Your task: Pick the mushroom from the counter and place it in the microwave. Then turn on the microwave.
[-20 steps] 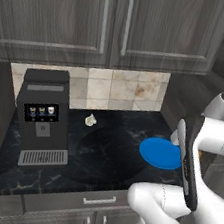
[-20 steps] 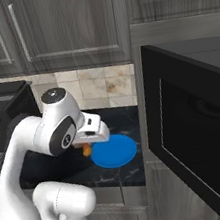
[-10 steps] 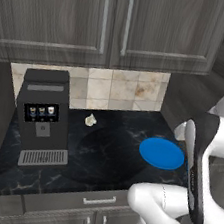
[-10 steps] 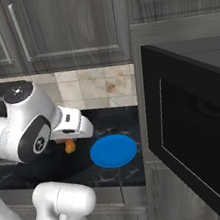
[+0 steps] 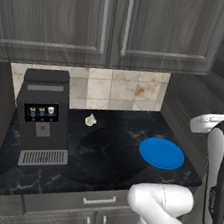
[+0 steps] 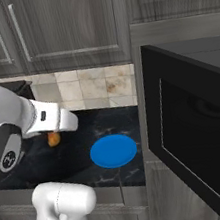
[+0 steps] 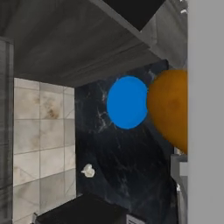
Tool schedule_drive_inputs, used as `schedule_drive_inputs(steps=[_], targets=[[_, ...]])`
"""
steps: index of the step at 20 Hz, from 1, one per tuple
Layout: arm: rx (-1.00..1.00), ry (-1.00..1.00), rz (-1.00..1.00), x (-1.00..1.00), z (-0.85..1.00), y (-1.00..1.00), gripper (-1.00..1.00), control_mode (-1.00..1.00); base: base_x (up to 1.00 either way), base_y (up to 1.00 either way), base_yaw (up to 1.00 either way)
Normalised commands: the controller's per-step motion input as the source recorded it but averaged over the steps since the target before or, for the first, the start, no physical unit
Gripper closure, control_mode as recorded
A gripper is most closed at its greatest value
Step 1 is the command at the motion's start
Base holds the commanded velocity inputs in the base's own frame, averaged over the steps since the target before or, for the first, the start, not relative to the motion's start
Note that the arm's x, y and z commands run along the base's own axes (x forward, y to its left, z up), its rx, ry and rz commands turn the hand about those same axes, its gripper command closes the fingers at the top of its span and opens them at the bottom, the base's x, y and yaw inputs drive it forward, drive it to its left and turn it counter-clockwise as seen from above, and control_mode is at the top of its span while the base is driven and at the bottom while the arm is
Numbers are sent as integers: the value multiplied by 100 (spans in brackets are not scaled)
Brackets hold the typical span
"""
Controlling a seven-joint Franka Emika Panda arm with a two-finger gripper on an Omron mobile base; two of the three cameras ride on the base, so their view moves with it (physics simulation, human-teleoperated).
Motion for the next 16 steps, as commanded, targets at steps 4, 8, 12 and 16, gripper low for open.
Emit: schedule_drive_inputs(steps=[4,8,12,16], targets=[[0,-19,0,-54,45,0,100,-100,0,0,0],[0,-4,0,-60,10,0,100,-100,0,0,0],[0,0,0,-68,0,0,100,-100,0,0,0],[0,0,0,0,0,0,100,100,-87,0,0]])
